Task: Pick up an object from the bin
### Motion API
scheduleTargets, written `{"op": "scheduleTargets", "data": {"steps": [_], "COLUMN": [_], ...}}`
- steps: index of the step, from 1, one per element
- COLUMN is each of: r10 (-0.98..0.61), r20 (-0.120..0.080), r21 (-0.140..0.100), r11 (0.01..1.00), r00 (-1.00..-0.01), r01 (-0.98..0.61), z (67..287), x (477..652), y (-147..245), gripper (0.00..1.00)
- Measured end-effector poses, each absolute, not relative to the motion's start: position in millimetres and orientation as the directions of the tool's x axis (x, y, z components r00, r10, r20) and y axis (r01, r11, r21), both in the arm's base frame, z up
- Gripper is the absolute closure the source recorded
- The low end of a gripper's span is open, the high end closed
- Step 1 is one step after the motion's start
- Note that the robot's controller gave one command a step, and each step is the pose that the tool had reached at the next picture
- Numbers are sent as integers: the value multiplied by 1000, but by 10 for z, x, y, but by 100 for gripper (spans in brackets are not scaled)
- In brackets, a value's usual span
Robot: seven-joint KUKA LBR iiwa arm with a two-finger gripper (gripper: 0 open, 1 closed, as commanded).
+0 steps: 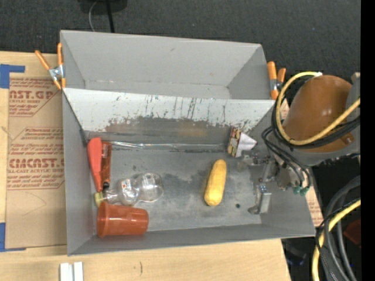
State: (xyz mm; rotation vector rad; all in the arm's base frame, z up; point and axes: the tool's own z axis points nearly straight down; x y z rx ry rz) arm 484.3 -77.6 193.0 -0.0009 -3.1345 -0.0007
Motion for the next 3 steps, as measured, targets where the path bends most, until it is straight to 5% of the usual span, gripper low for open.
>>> {"op": "scheduleTargets", "data": {"steps": [2, 3], "r10": [-71, -325], "r20": [0, -2], "r21": [-3, 0], "r11": [997, 946], "r00": [-997, -946], "r01": [-71, -325], "z": [1888, 1599], "x": [5003, 5180], "y": [-594, -289], "gripper": [0, 0]}}
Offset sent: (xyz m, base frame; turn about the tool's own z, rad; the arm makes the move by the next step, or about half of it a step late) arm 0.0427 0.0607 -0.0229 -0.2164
